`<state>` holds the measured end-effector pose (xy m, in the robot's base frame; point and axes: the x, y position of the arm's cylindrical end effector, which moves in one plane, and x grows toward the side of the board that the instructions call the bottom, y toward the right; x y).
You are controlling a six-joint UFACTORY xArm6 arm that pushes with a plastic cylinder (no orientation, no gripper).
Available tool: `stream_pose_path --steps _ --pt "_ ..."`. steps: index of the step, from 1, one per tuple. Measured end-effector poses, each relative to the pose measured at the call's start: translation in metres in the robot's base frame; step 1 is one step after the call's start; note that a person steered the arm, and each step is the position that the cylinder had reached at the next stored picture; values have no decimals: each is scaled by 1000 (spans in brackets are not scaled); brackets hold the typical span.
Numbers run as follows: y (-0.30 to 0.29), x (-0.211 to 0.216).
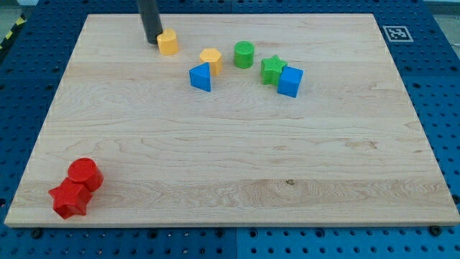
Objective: Push yellow heart closer to yellow hexagon
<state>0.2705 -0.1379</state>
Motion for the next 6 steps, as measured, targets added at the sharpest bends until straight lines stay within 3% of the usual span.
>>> stream_pose_path --steps 2,6 --pt "-34 21" --pt "28 -2"
